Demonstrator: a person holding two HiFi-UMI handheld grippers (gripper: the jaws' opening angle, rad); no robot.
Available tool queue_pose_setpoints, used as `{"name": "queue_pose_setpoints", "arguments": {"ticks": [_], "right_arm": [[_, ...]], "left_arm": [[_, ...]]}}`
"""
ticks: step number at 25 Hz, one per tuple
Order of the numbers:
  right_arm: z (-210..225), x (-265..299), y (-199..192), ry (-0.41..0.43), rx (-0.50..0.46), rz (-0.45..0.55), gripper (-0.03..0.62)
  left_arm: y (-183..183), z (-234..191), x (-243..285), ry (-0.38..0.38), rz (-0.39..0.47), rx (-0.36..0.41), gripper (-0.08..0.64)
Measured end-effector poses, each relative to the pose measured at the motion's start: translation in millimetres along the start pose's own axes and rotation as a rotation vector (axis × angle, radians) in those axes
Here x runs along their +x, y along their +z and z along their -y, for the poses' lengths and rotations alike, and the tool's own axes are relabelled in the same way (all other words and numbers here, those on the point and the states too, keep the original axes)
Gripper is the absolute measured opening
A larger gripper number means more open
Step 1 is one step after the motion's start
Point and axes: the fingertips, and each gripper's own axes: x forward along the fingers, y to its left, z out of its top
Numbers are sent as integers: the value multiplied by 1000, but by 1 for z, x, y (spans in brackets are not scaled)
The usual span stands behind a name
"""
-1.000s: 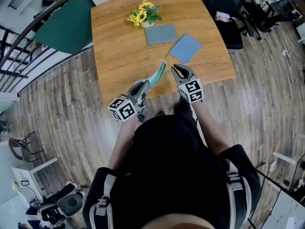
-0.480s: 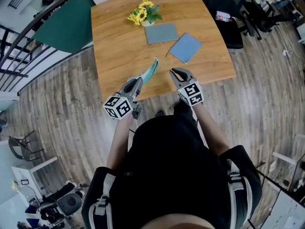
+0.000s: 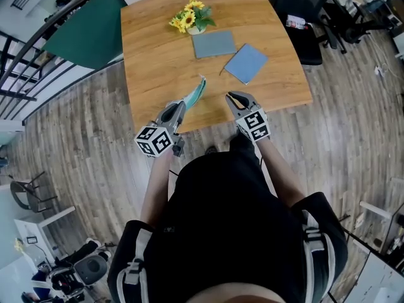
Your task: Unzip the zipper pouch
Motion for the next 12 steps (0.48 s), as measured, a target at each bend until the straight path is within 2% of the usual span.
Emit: {"name": "queue_pose_setpoints", "arguments": {"ticks": [12], "right_arm": [[3, 0, 0, 1, -2, -12, 34]], "left_arm": [[1, -8, 3, 9, -1, -11, 9]]}}
